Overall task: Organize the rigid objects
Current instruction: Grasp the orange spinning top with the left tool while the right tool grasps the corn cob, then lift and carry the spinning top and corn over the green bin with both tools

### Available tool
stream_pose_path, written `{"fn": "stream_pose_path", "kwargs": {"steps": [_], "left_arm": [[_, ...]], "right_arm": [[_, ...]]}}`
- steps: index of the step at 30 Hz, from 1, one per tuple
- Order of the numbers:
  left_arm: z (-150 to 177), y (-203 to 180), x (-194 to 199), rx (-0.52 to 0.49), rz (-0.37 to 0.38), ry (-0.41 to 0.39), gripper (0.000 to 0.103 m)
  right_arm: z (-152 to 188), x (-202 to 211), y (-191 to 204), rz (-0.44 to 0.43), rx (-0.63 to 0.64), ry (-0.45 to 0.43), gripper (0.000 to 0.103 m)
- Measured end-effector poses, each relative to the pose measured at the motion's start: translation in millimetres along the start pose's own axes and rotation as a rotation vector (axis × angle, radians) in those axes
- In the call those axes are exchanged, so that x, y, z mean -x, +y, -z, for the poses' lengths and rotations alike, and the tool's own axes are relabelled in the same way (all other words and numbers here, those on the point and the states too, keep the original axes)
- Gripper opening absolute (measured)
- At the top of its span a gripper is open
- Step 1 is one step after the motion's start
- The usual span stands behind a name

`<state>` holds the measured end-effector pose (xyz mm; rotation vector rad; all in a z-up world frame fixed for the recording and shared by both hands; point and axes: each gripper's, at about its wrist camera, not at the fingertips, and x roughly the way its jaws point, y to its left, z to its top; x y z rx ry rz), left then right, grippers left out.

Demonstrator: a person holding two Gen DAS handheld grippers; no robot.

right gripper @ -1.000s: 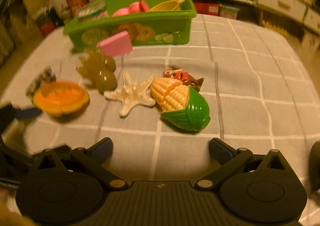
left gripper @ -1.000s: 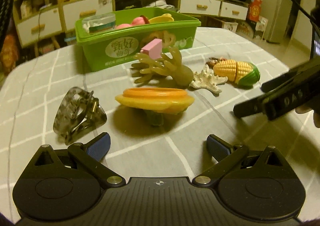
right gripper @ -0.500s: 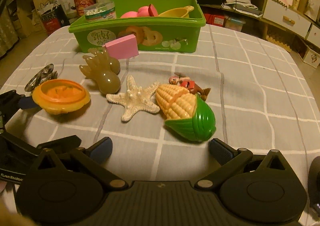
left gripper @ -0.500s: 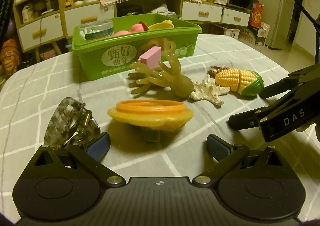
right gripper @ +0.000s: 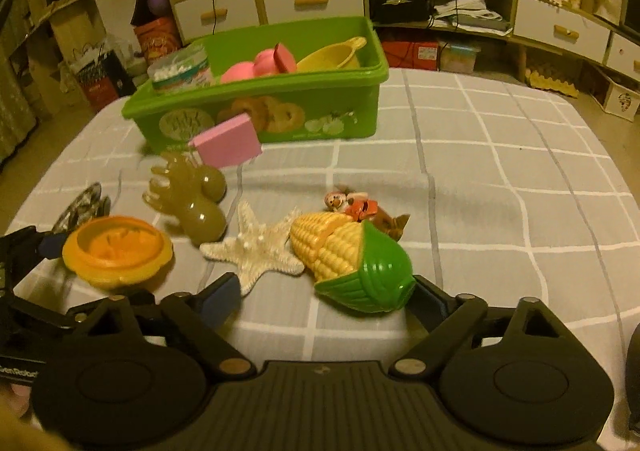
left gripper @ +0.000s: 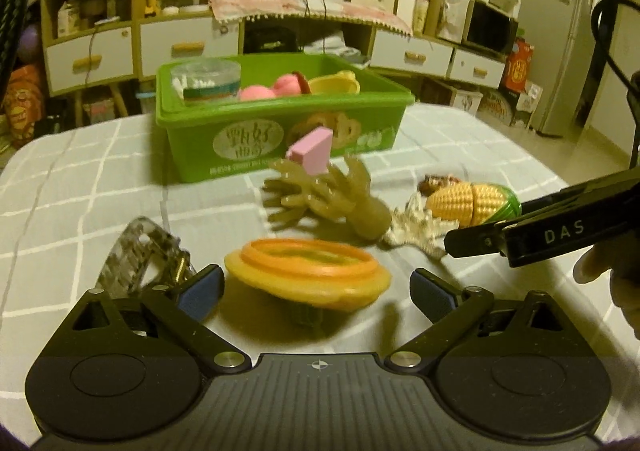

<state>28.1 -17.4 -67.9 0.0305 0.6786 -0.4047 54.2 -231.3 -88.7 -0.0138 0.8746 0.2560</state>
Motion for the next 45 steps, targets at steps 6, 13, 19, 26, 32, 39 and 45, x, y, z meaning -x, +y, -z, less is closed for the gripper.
{"fn": "stream_pose_path", "kwargs": {"steps": [6, 13, 19, 26, 32, 39, 45], "left_arm": [[-3, -4, 3, -0.025, -0.014, -0.026, 0.091], [-4, -2, 4, -0.016, -0.015, -0.019, 0.087], [-4, -2, 5, -0.012, -0.017, -0.016, 0.087], [-6, 1, 6, 0.006, -0.025, -0.011, 0.087], [-11, 3, 15, 0.037, -0.016, -0.028, 0.087], [-19, 1, 28, 0.05, -0.005, -0.081, 0.087], [-25, 0, 37, 0.057, 0.005, -0.131, 0.087]], "right_arm": [[-4, 2, -7, -0.004, -0.034, -0.012, 0.061], [-5, 0, -12, -0.016, -0.046, 0.007, 0.053], [-5, -4, -9, 0.003, -0.018, 0.017, 0.06], [-6, -3, -15, 0.023, -0.031, -0.01, 0.053], [-9, 3, -10, -0.001, -0.006, -0.018, 0.034], [-16, 16, -17, -0.063, -0.098, -0.04, 0.034], [-21, 28, -17, -0.105, -0.131, -0.065, 0.031]]}}
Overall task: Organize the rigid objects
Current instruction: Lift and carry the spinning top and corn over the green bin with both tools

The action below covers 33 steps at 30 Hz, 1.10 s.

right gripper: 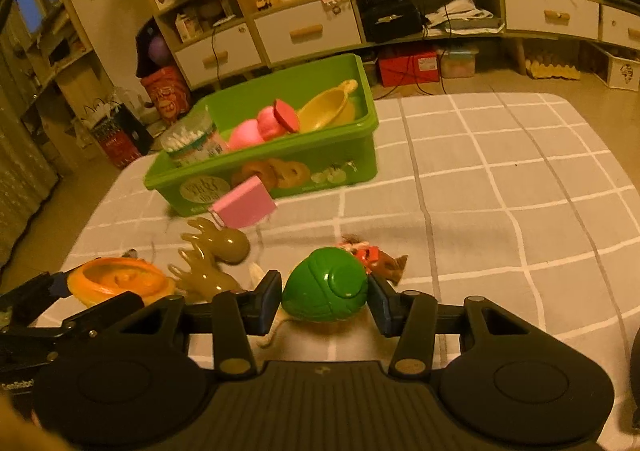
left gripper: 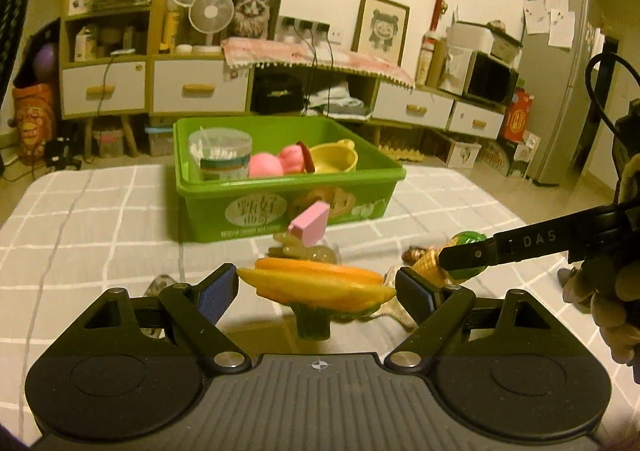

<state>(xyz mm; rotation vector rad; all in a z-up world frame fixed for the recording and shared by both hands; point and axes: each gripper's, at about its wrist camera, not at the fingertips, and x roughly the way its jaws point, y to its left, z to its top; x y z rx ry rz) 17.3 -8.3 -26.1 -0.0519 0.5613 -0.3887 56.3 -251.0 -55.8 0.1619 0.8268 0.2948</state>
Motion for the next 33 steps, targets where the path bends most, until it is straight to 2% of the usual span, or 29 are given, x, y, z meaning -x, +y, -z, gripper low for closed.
{"fn": "stream_pose_path", "kwargs": {"steps": [17, 25, 33], "left_arm": [[-18, -1, 7, 0.018, 0.009, -0.046, 0.087], [-55, 5, -1, -0.004, -0.02, -0.08, 0.087], [-116, 16, -57, 0.046, -0.039, -0.064, 0.087]], "right_arm": [[-19, 12, 4, -0.068, -0.08, -0.047, 0.03], [-53, 21, 5, -0.097, -0.155, -0.116, 0.029], [-93, 11, 0, -0.081, -0.195, -0.187, 0.03]]}}
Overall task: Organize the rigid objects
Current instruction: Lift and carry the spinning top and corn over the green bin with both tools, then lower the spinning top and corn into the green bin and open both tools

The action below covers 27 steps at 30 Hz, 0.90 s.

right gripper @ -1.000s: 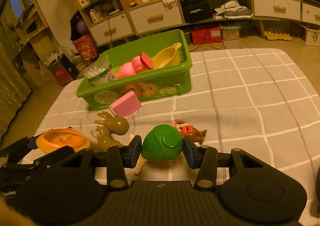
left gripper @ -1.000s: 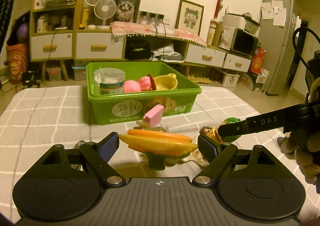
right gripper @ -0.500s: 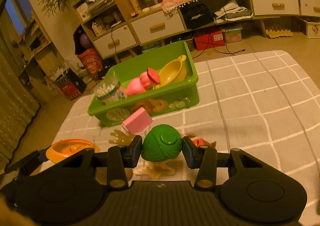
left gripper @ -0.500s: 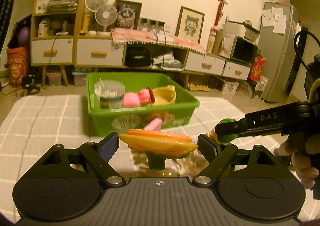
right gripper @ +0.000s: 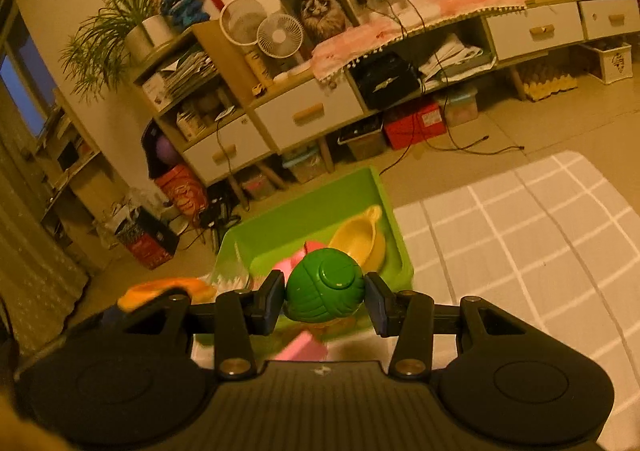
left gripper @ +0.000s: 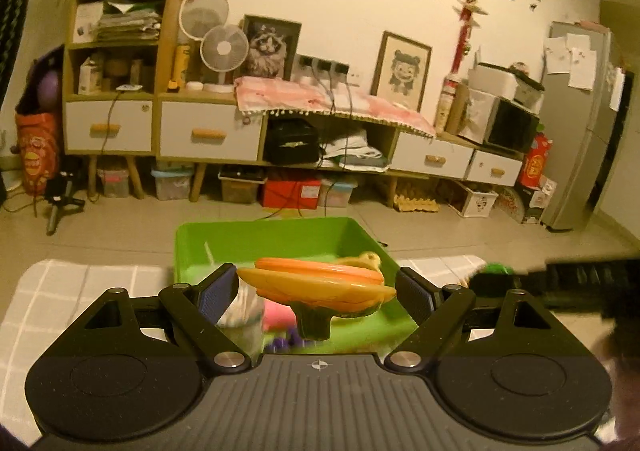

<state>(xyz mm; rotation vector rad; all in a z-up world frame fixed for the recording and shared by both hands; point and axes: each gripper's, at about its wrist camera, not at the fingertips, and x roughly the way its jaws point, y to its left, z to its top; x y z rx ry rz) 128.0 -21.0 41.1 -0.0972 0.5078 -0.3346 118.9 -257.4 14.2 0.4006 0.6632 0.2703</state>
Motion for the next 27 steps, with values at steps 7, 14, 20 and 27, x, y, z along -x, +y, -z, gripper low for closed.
{"fn": "stream_pose_path", "kwargs": {"steps": [7, 14, 20, 27], "left_arm": [[-16, 5, -71, 0.036, -0.089, 0.077, 0.087], [-18, 5, -114, 0.033, -0.185, 0.17, 0.087], [-14, 8, -129, 0.03, -0.216, 0.227, 0.087], [-10, 12, -126, 0.047, -0.196, 0.225, 0.088]], "right_arm": [[-5, -32, -10, 0.031, -0.011, 0.006, 0.03], [-4, -57, -18, 0.051, 0.031, 0.027, 0.029], [-5, -67, -21, 0.064, 0.042, 0.037, 0.03], [-3, -72, -24, 0.058, 0.028, 0.038, 0.03]]}}
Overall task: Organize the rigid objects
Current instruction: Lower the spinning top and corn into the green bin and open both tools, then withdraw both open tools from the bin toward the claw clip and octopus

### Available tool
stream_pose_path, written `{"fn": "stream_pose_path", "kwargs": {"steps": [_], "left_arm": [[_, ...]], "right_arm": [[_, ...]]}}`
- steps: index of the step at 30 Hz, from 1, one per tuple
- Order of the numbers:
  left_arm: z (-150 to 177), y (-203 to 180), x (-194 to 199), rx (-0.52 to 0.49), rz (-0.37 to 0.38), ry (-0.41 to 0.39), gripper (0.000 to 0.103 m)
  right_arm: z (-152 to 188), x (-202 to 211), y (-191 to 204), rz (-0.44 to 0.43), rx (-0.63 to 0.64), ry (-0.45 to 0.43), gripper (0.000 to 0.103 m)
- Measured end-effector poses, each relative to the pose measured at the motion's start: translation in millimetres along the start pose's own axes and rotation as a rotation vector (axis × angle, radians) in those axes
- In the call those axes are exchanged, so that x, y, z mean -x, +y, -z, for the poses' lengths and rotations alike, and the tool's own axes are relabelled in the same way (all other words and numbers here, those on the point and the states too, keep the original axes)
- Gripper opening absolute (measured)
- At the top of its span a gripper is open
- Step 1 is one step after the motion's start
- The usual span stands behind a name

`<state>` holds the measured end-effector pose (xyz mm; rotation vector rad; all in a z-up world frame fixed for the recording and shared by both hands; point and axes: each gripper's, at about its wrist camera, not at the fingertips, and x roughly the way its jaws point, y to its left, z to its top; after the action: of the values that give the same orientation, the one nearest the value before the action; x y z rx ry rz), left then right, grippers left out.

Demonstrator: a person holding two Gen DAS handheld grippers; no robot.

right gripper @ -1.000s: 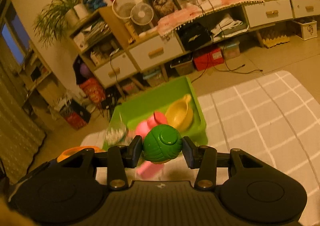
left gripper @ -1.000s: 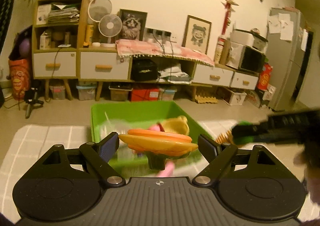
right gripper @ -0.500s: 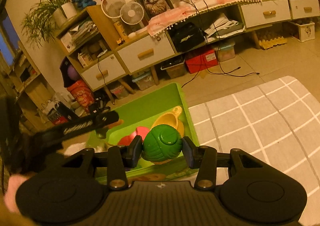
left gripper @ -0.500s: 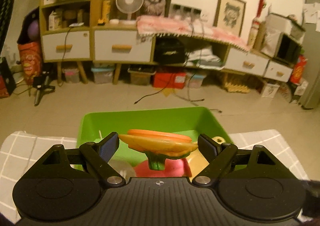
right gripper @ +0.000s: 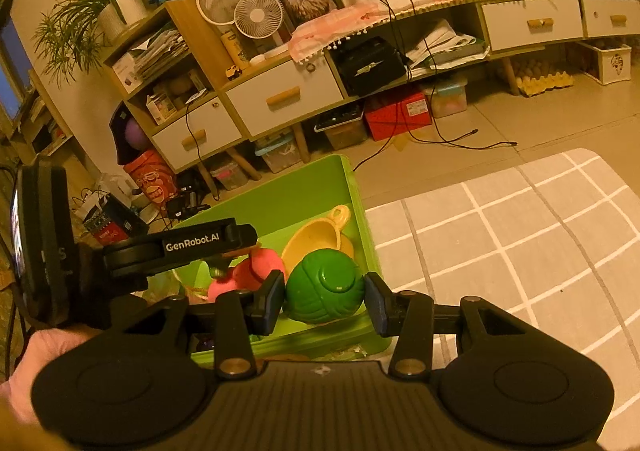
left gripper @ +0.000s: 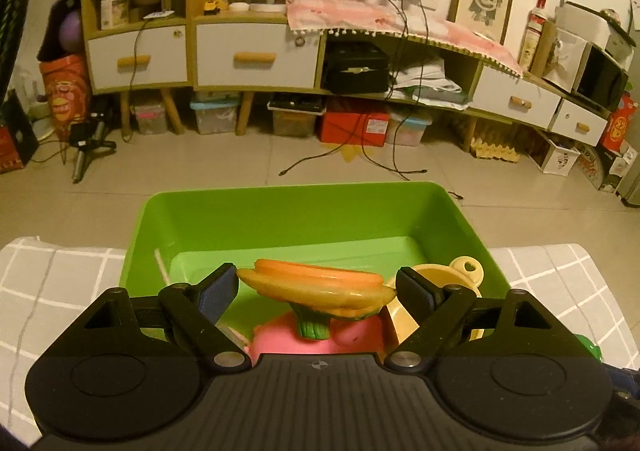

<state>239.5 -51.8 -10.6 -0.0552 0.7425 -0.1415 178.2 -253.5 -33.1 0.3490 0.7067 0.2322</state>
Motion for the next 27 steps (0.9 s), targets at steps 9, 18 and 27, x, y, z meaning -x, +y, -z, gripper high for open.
{"fn": "stream_pose_path", "kwargs": {"steps": [9, 18, 27], "left_arm": [[5, 1, 20, 0.002, 0.059, -0.046, 0.1], [9, -1, 42, 0.003, 0.066, -0.057, 0.101], [21, 1, 76, -0.005, 0.089, -0.086, 0.101]], "right_arm": [[-1, 10, -1, -0.024, -0.069, -0.014, 0.049], [3, 28, 5, -0.001, -0.07, -0.009, 0.053], [12, 52, 18, 0.013, -0.043, -0.004, 0.054]]}}
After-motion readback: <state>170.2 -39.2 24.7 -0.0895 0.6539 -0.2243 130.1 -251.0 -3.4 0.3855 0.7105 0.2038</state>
